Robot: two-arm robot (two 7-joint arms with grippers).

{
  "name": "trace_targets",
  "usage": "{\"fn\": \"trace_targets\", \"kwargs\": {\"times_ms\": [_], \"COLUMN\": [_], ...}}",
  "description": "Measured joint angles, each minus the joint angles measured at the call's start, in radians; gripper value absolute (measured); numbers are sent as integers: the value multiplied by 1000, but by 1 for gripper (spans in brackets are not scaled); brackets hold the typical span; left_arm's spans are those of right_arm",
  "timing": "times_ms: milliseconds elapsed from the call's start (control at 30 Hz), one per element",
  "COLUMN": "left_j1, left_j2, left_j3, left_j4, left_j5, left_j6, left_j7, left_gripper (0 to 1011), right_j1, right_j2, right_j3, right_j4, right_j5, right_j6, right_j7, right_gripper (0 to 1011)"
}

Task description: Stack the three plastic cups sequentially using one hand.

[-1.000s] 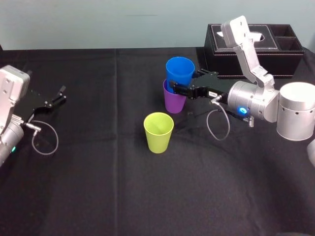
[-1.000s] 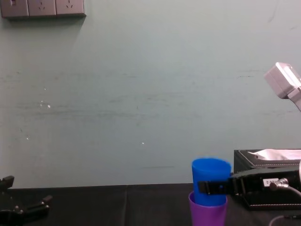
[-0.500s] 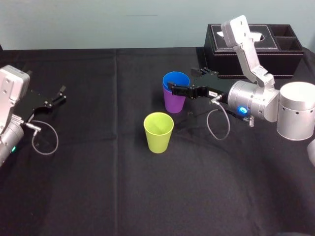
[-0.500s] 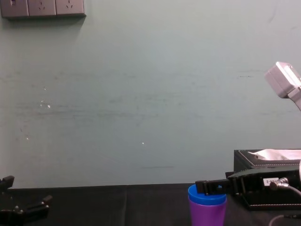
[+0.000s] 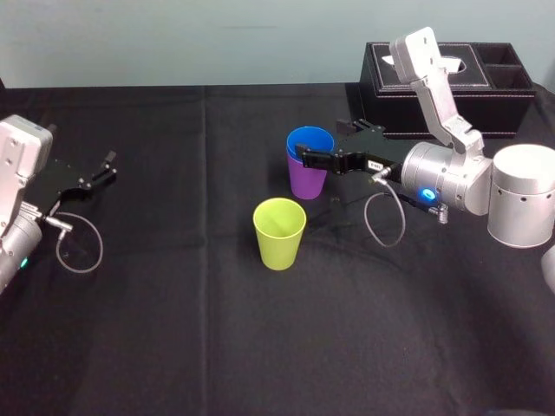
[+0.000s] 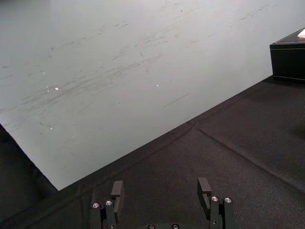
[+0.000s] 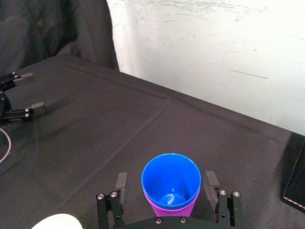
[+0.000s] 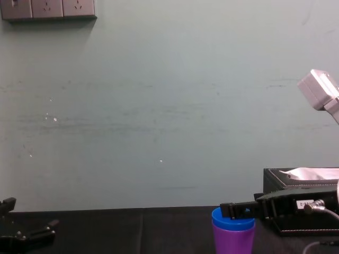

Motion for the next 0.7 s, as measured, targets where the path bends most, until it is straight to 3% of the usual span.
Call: {"fn": "trace_targets", "kwargs": {"times_ms": [400,700], "left_j1": [0,0], "left_j2": [0,0], "left_j3": [0,0], "left_j4": [0,0], "left_j5": [0,0], "left_j6": [0,0], "left_j7": [0,0], "left_gripper": [1010,1010], "right_j1": [-10,-40], "right_j2": [1,28], "right_j3": [19,32], "right_j4": [-6,-70], "right_j5": [22,52], "right_j6": [-27,-23], "right_j7": [7,12], "right_gripper": [1003,1003]}}
